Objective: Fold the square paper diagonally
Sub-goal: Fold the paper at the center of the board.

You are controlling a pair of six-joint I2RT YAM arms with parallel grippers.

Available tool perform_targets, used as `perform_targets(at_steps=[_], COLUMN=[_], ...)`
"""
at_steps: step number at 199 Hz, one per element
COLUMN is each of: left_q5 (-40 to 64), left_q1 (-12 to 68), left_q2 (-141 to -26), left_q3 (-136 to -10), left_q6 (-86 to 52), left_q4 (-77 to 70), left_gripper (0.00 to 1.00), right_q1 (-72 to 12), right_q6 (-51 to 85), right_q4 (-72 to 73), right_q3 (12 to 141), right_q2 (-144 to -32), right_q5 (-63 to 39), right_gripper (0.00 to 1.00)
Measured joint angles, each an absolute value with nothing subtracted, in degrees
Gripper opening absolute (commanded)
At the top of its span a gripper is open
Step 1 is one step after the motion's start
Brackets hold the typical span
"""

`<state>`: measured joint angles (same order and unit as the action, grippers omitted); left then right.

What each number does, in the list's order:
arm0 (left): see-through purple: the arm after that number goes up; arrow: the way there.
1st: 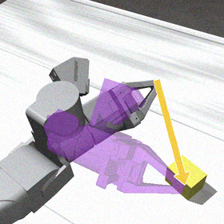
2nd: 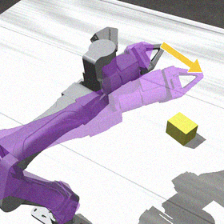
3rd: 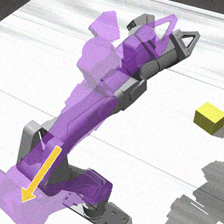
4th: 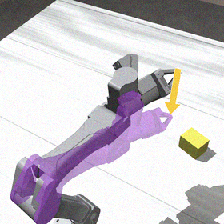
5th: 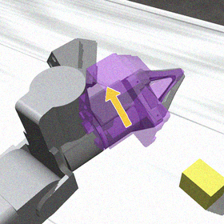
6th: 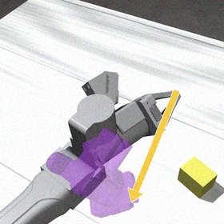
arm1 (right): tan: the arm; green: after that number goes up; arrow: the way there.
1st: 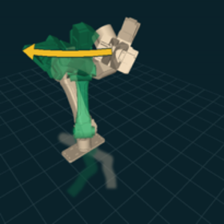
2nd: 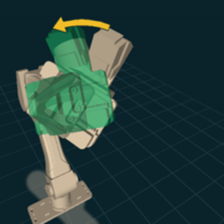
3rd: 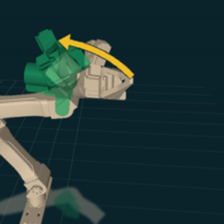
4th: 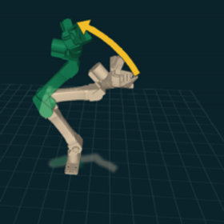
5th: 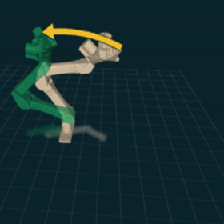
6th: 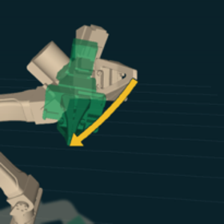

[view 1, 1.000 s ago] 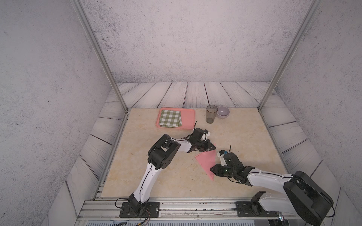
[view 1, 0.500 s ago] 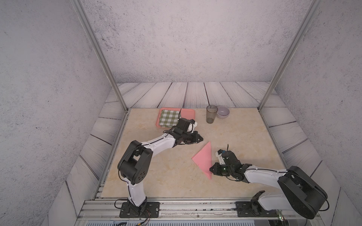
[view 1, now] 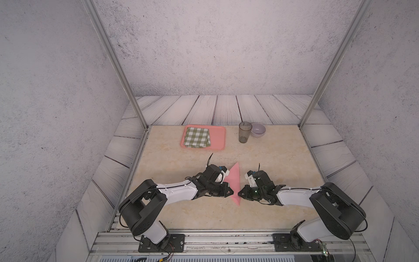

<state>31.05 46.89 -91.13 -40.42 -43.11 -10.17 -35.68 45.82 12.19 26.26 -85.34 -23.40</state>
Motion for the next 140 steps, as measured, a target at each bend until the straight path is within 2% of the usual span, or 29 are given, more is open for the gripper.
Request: perform_targets(at_steps=[39,140], left_q5=[30.2,30.87], left_q1=[46.96,49.3], left_q2=[-98.3,-102.83], left_q3=[-40.95,-44.05], left_q6=[-44.77,-44.84], left_q4=[-16.47,-20.43], left_gripper=[0.0,0.0], right_q1=[-35.48,-34.76], right_q6=[45.89,48.07], right_q4=[13.45,11.46], right_q3=[26.63,28.88], right_q2=[-86.59,-88.36], right_q5=[-24.67,-26.35], right_gripper=[0.1,0.1])
